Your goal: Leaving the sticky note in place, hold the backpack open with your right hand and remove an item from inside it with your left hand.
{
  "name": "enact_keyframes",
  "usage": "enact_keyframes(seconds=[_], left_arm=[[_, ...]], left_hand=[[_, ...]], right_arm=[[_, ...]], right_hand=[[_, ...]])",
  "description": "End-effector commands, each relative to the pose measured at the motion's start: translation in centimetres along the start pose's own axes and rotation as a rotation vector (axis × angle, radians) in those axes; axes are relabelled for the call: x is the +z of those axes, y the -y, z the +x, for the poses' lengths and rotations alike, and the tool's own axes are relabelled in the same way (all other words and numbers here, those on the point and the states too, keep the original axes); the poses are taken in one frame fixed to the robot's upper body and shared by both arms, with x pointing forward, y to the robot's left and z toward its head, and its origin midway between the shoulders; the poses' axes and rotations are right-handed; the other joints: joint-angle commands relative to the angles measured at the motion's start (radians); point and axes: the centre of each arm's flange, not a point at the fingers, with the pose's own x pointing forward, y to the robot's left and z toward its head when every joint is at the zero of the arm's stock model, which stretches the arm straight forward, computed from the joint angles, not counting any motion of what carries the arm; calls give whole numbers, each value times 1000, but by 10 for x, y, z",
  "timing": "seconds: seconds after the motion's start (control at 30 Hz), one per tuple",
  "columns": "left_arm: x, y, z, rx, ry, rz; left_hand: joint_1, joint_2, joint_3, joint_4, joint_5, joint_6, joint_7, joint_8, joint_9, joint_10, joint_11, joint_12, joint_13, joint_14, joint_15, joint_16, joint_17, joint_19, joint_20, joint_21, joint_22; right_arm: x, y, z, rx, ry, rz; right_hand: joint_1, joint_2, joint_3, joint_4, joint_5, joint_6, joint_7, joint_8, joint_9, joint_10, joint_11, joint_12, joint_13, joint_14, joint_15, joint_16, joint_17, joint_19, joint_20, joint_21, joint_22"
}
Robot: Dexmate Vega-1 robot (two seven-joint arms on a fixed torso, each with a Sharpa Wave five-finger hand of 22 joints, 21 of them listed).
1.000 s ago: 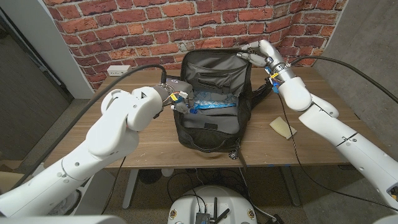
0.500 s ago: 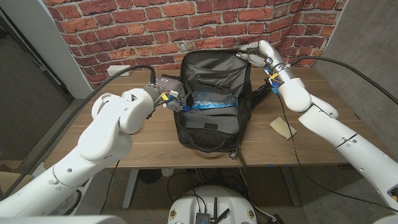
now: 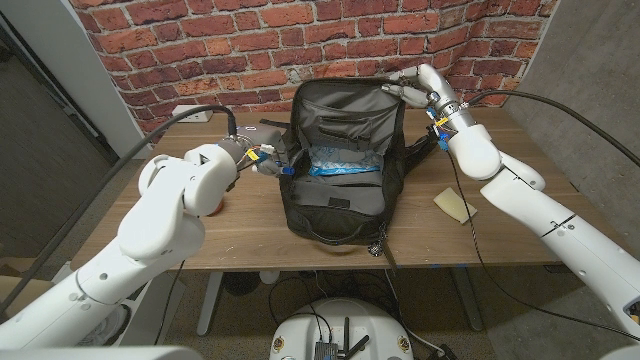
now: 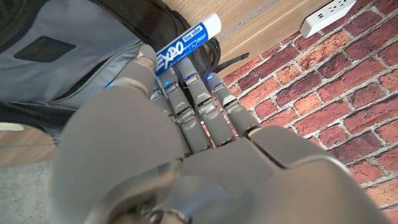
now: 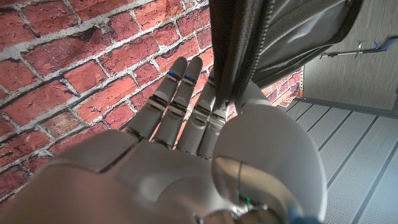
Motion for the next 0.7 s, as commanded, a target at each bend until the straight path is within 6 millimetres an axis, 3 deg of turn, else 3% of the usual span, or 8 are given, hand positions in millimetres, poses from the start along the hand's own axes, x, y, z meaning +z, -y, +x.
enact_keyframes(seconds=[0.03,0.47,0.7], left_arm=[[-13,0,4,26,-50,-3],[-26,-2,15,27,-72,0],[-46,0,24,58,-84,-52]], left_hand=[[14,26,13,6,6,7,1,3,3,7,-3,5,3,2,-74,-1,4,11,-142,3,4],[13,26,14,6,6,8,1,3,3,5,-3,5,3,2,-74,-1,4,13,-142,4,4],[12,26,14,7,6,7,1,3,5,2,-2,4,4,-1,-73,-2,4,14,-142,4,4]], right_arm=[[1,1,-2,0,-13,14],[2,-1,-5,-9,-49,49],[4,-4,-4,-21,-72,60]], right_hand=[[4,9,3,9,4,16,-8,2,4,-1,-1,-2,3,10,-117,0,5,-6,-83,6,2],[3,10,3,9,4,14,-6,1,4,-4,-1,-3,4,11,-118,-1,6,-6,-82,7,2],[2,10,2,9,4,14,-6,0,4,-3,1,-3,5,9,-117,-3,6,-6,-81,8,2]])
